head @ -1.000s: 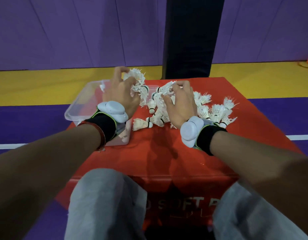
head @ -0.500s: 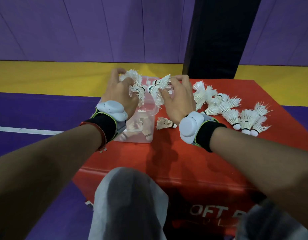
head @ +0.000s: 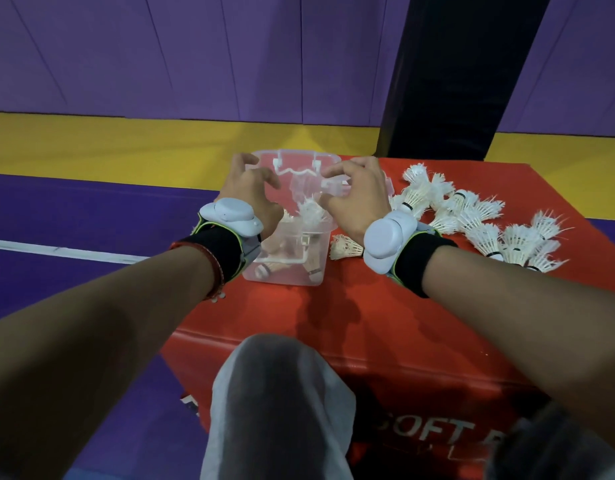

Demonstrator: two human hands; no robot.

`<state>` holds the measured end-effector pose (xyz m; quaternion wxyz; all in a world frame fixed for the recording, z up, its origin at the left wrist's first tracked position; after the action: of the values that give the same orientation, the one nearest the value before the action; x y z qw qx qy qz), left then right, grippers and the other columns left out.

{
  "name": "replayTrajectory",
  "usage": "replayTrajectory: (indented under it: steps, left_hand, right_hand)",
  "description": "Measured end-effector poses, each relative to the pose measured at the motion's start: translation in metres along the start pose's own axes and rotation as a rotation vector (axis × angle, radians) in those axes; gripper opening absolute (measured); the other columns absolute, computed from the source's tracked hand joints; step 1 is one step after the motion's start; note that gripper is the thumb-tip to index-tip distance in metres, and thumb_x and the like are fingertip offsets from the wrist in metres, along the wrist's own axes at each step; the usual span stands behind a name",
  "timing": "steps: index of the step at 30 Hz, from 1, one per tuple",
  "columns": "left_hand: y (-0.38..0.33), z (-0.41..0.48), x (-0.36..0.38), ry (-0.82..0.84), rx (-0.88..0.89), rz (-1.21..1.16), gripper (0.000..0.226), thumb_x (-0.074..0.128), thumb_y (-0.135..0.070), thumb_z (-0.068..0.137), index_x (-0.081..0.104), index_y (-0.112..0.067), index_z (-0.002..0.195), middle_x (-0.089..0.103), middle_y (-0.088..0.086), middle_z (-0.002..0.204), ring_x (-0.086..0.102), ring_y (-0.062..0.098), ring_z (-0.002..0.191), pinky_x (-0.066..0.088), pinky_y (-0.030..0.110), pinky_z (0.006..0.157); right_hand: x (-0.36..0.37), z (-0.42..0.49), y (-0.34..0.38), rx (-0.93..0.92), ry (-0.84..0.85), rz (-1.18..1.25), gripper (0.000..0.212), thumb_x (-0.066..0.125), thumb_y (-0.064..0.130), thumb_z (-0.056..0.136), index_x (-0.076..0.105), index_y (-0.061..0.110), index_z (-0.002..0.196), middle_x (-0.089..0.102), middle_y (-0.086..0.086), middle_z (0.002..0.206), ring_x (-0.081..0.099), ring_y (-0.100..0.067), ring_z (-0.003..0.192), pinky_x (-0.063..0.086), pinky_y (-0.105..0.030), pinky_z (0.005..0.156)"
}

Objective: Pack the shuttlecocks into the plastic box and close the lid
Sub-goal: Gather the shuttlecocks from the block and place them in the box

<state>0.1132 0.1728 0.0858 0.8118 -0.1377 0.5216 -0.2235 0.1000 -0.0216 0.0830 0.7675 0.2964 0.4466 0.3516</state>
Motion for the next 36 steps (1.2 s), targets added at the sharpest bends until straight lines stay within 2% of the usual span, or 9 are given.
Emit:
replayTrajectory:
  steps: [5, 9, 14, 18, 22, 27, 30, 33, 36]
  left_hand:
    - [0.001, -0.004, 0.002, 0.005, -0.016, -0.017, 0.031, 0.064, -0.011, 0.069, 0.067, -0.024, 0.098, 0.035, -0.005, 0.137, 0.054, 0.016, 0.086, 0.035, 0.020, 0.056]
    - [-0.006, -0.005, 0.000, 0.000, -0.005, -0.031, 0.027, 0.062, -0.017, 0.074, 0.067, -0.023, 0.100, 0.036, -0.006, 0.136, 0.058, 0.017, 0.089, 0.043, 0.026, 0.064]
    - [-0.027, -0.006, -0.004, -0.013, 0.025, 0.004, 0.025, 0.059, -0.024, 0.074, 0.066, -0.026, 0.097, 0.037, -0.010, 0.132, 0.062, 0.018, 0.089, 0.052, 0.033, 0.070]
    - [-0.050, -0.007, -0.001, 0.001, 0.080, 0.059, 0.027, 0.051, -0.035, 0.071, 0.064, -0.034, 0.095, 0.036, -0.015, 0.131, 0.059, 0.013, 0.096, 0.052, 0.030, 0.067]
    - [-0.086, -0.010, 0.005, 0.024, 0.132, 0.058, 0.024, 0.057, -0.023, 0.081, 0.066, -0.022, 0.103, 0.038, -0.007, 0.138, 0.056, 0.016, 0.088, 0.035, 0.024, 0.063]
    - [-0.123, -0.013, 0.018, 0.045, 0.204, 0.042, 0.022, 0.058, -0.022, 0.083, 0.066, -0.023, 0.103, 0.040, -0.007, 0.135, 0.057, 0.019, 0.093, 0.035, 0.027, 0.067]
    - [-0.140, -0.014, 0.033, 0.055, 0.241, 0.031, 0.020, 0.059, -0.018, 0.082, 0.067, -0.020, 0.101, 0.043, -0.004, 0.130, 0.055, 0.018, 0.087, 0.037, 0.027, 0.062]
    - [-0.152, -0.016, 0.054, 0.080, 0.267, -0.032, 0.018, 0.059, -0.015, 0.079, 0.067, -0.022, 0.093, 0.045, -0.005, 0.122, 0.060, 0.020, 0.091, 0.051, 0.033, 0.071]
    - [-0.154, -0.021, 0.074, 0.121, 0.257, -0.052, 0.020, 0.059, -0.012, 0.079, 0.068, -0.021, 0.095, 0.047, -0.004, 0.121, 0.057, 0.017, 0.092, 0.047, 0.029, 0.074]
  right_hand:
    - [-0.001, -0.004, 0.002, 0.015, 0.005, 0.008, 0.023, 0.071, 0.015, 0.075, 0.070, 0.026, 0.096, 0.044, 0.008, 0.115, 0.047, -0.013, 0.118, 0.045, -0.025, 0.089]
    - [-0.009, -0.008, 0.002, 0.016, -0.011, -0.041, 0.024, 0.064, 0.010, 0.075, 0.070, 0.026, 0.091, 0.046, 0.010, 0.113, 0.048, -0.013, 0.114, 0.049, -0.034, 0.085]
    - [-0.030, -0.011, -0.003, 0.035, -0.056, -0.045, 0.027, 0.058, 0.005, 0.076, 0.070, 0.027, 0.088, 0.046, 0.012, 0.110, 0.045, -0.003, 0.099, 0.047, -0.029, 0.081]
    - [-0.053, -0.015, -0.012, 0.030, -0.078, -0.128, 0.023, 0.060, 0.008, 0.078, 0.069, 0.027, 0.087, 0.046, 0.011, 0.112, 0.045, -0.011, 0.111, 0.045, -0.031, 0.077]
    - [-0.076, -0.018, -0.025, 0.062, -0.105, -0.167, 0.024, 0.059, 0.007, 0.079, 0.068, 0.027, 0.087, 0.047, 0.009, 0.113, 0.045, -0.013, 0.112, 0.048, -0.034, 0.076]
    - [-0.105, -0.026, -0.040, 0.072, -0.122, -0.198, 0.024, 0.059, 0.007, 0.080, 0.069, 0.025, 0.092, 0.044, 0.010, 0.112, 0.043, -0.011, 0.110, 0.038, -0.028, 0.070]
    - [-0.120, -0.031, -0.053, 0.103, -0.142, -0.213, 0.025, 0.058, 0.006, 0.080, 0.069, 0.025, 0.090, 0.046, 0.008, 0.114, 0.043, -0.011, 0.112, 0.044, -0.032, 0.075]
    - [-0.133, -0.036, -0.069, 0.131, -0.168, -0.227, 0.026, 0.058, 0.005, 0.079, 0.068, 0.027, 0.088, 0.046, 0.009, 0.113, 0.045, -0.013, 0.113, 0.050, -0.038, 0.076]
    - [-0.139, -0.041, -0.082, 0.142, -0.160, -0.221, 0.024, 0.057, 0.005, 0.080, 0.069, 0.024, 0.088, 0.047, 0.006, 0.113, 0.045, -0.015, 0.114, 0.051, -0.040, 0.077]
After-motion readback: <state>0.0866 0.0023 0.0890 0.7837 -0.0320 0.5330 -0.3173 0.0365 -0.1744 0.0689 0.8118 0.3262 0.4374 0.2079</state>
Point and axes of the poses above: each hand's wrist, its own z-axis towards the middle knuckle, its own x-axis out of the palm, y = z × x, the point moved 9 cm from there along z, towards the middle knuckle
